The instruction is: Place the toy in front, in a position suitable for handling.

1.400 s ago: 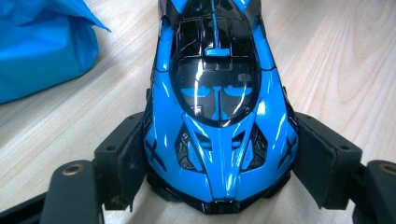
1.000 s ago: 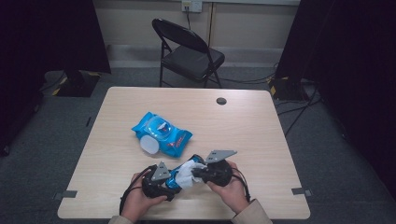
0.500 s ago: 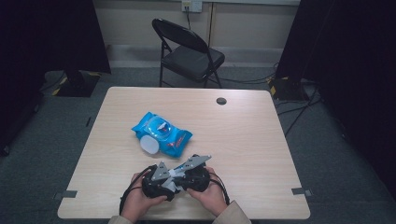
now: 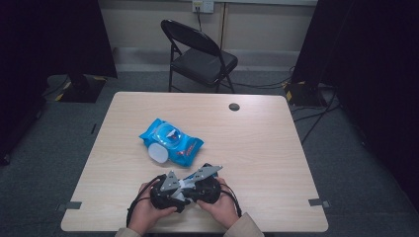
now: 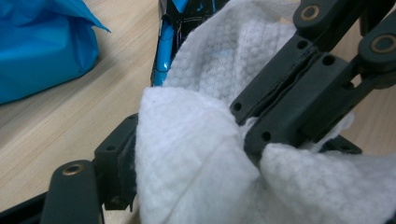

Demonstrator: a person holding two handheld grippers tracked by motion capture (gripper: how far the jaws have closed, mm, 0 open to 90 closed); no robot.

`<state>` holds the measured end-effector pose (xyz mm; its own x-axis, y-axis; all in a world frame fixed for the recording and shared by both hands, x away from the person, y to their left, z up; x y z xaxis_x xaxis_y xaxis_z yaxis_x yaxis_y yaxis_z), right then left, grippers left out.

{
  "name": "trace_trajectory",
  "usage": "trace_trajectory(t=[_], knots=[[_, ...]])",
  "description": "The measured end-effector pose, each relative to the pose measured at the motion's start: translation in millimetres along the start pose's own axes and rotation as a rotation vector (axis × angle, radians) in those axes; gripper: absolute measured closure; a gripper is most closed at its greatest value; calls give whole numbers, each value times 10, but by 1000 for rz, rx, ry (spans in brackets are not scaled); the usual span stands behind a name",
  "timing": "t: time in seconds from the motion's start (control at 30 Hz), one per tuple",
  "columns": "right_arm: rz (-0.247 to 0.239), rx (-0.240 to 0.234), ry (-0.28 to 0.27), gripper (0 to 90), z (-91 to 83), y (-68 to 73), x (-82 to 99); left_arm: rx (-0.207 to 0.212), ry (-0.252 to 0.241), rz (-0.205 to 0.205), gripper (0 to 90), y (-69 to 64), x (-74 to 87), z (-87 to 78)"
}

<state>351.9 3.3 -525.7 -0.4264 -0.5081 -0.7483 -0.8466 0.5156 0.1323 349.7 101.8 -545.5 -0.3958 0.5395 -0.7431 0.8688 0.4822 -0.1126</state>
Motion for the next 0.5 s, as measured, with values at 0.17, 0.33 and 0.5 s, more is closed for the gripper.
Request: trace_trajectory(t=[0.17, 0.33, 0.5], knots=[[-10, -7, -15, 886, 4, -9, 13, 1, 1, 2, 251, 2, -1, 1], [1, -9, -20, 886, -1, -12, 17, 1, 0, 2, 254, 0, -1, 1], [-3, -2, -19, 885, -24, -34, 12, 1, 2, 5, 254, 5, -1, -1]])
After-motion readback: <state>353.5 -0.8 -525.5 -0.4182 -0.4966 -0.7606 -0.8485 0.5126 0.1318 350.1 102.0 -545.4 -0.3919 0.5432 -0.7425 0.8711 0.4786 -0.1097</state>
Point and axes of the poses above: each handheld gripper's, and its own axes: z roughly forward along the jaws, x roughly out of its underside, y roughly to its left, the point moved 6 cm from there along z, roughly forward along the jaws, and after that the axes turned 8 degrees about x, right-handed, at the moved point
